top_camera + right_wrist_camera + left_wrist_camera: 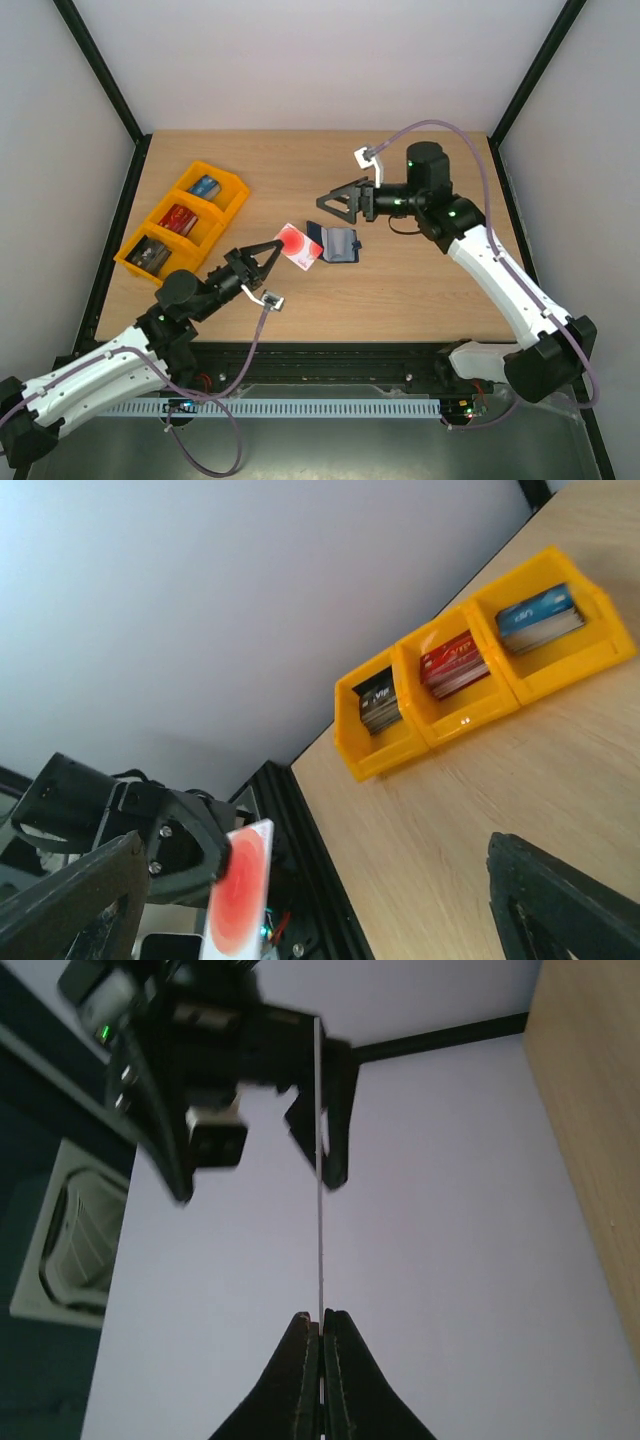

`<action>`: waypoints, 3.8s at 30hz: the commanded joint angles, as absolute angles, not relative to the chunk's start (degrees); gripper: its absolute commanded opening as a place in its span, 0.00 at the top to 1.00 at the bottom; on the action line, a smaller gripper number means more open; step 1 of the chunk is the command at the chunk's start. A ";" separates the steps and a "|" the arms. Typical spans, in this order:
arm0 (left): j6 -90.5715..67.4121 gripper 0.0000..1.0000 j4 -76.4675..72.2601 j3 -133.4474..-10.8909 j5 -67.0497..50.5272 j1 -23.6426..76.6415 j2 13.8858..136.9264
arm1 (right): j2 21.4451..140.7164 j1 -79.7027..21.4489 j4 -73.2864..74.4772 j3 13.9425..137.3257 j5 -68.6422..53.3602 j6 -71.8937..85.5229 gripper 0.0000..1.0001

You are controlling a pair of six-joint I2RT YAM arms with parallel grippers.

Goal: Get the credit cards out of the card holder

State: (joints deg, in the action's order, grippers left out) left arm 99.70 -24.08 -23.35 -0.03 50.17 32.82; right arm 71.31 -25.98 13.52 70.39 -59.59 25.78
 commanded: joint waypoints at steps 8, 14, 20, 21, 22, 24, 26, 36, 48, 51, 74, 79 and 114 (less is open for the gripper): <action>110.50 0.98 -37.39 -23.03 -7.03 49.92 39.67 | 76.42 -32.86 27.89 74.49 -55.59 15.75 0.26; 107.76 0.98 -36.59 -23.95 1.11 49.91 41.98 | 74.21 -32.87 29.49 73.03 -53.25 13.88 0.26; 101.13 0.98 -30.61 -26.09 12.22 49.88 41.18 | 72.74 -32.79 28.67 76.04 -42.20 15.04 0.19; 99.59 0.98 -27.89 -26.95 13.87 49.78 40.75 | 72.63 -32.66 28.62 76.69 -40.86 14.96 0.18; 98.00 0.98 -25.38 -27.60 15.59 49.47 40.45 | 72.41 -32.50 28.53 77.25 -39.34 14.99 0.17; 94.65 0.98 -22.68 -28.45 19.05 47.89 41.09 | 72.06 -31.79 28.06 78.32 -35.90 15.16 0.15; 89.19 0.98 -19.84 -29.66 21.33 44.99 42.09 | 71.84 -30.59 27.21 78.86 -32.91 15.52 0.13; 72.50 0.98 -11.12 -33.55 21.64 34.21 43.87 | 74.57 -26.64 22.33 77.80 -34.13 17.26 0.13; 48.77 0.98 4.66 -36.85 25.26 31.15 48.24 | 73.48 -26.63 23.76 76.17 -32.25 17.19 0.12; 39.95 0.98 14.44 -42.31 24.15 31.18 53.73 | 73.71 -26.63 24.29 76.06 -31.65 16.84 0.12; 18.65 0.98 17.15 -71.64 45.45 39.93 111.72 | 92.89 -14.34 39.70 90.19 -21.24 19.51 0.10; 17.48 0.98 17.29 -71.17 45.25 39.52 116.58 | 95.79 -13.85 44.51 91.94 -18.42 20.36 0.12; -0.41 0.01 24.71 -67.83 -28.55 29.31 103.09 | 109.15 -26.38 27.29 69.71 -21.68 32.12 0.43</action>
State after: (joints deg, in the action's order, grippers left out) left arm 2.72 26.63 -72.53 -17.89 28.75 101.38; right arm 106.91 -25.21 30.87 70.06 -23.77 30.59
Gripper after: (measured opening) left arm 0.990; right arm 0.577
